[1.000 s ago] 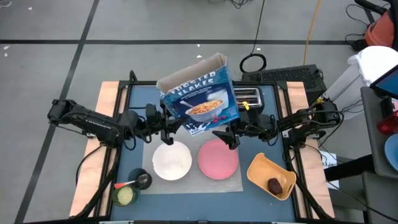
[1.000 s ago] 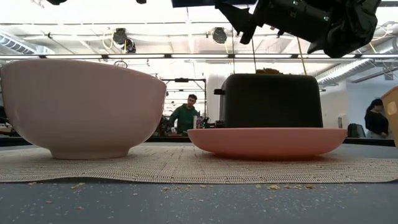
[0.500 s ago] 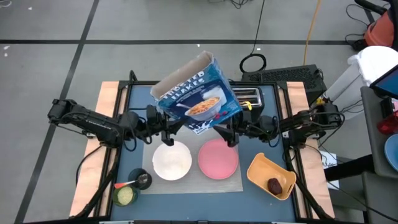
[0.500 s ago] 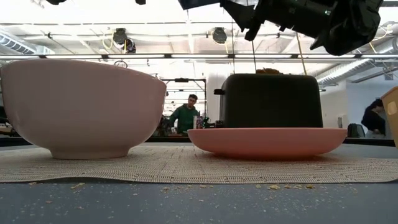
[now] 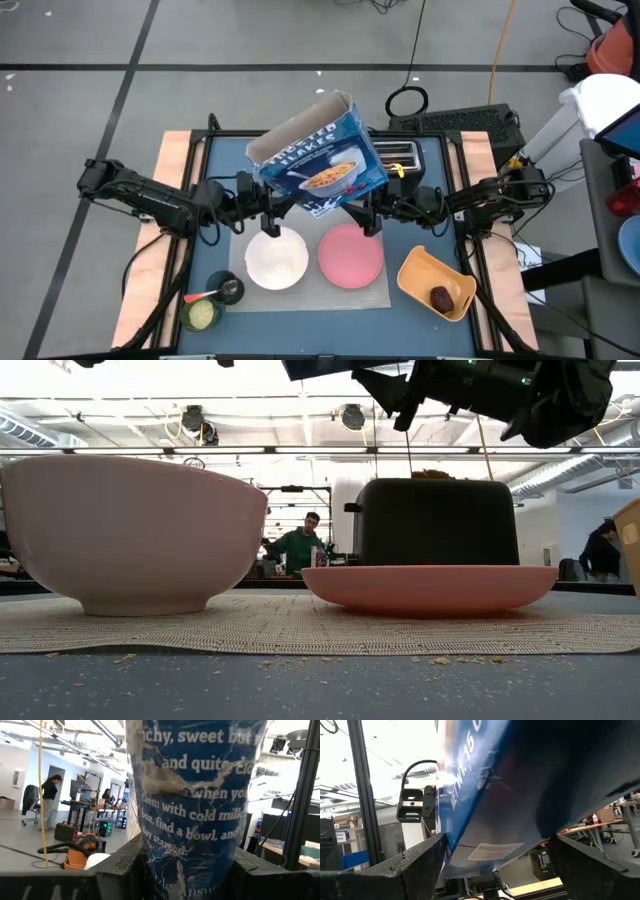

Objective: Arrange a breakfast setting
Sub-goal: Pour the cereal into the white bowl

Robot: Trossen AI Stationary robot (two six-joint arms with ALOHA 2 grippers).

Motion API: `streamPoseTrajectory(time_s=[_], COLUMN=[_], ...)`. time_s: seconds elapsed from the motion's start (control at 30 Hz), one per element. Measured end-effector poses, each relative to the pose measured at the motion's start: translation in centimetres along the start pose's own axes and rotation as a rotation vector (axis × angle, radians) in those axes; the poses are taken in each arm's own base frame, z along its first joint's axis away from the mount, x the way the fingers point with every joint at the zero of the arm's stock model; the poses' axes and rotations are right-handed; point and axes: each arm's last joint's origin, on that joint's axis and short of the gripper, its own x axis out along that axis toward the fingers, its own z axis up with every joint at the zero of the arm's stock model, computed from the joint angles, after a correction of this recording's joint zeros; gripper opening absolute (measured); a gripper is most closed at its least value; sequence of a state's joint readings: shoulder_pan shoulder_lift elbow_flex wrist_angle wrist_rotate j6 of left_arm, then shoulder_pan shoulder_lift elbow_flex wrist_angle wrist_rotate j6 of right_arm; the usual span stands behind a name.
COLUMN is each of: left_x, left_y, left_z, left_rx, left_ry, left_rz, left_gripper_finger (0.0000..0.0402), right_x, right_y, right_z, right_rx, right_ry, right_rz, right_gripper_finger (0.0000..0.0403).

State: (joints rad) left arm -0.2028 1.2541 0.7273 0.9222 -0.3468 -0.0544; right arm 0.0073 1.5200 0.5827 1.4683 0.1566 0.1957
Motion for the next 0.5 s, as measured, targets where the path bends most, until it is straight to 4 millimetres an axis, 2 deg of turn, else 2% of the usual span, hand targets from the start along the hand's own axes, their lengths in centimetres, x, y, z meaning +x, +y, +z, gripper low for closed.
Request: streamPoseTrajectory(time_s=[0.3,0.5], left_x=[-0.01,-0.02], left_y=[-0.15,-0.30], left_z=[0.04,0.12], left_rx=[-0.022,-0.036], left_ry=[-0.003,0.001], left_rz=[-0.045,-0.073], left_gripper_finger=[0.0170,0.0170], right_x=[0.01,-0.01], right_y=[0.02,0.37], right_z=[-0.07,0.39], right_rx=[-0.009,-0.026], right_ry=[0.009,-0.027], right_rz=[0.011,0.127], right_gripper_finger=[0.0341,0.0341])
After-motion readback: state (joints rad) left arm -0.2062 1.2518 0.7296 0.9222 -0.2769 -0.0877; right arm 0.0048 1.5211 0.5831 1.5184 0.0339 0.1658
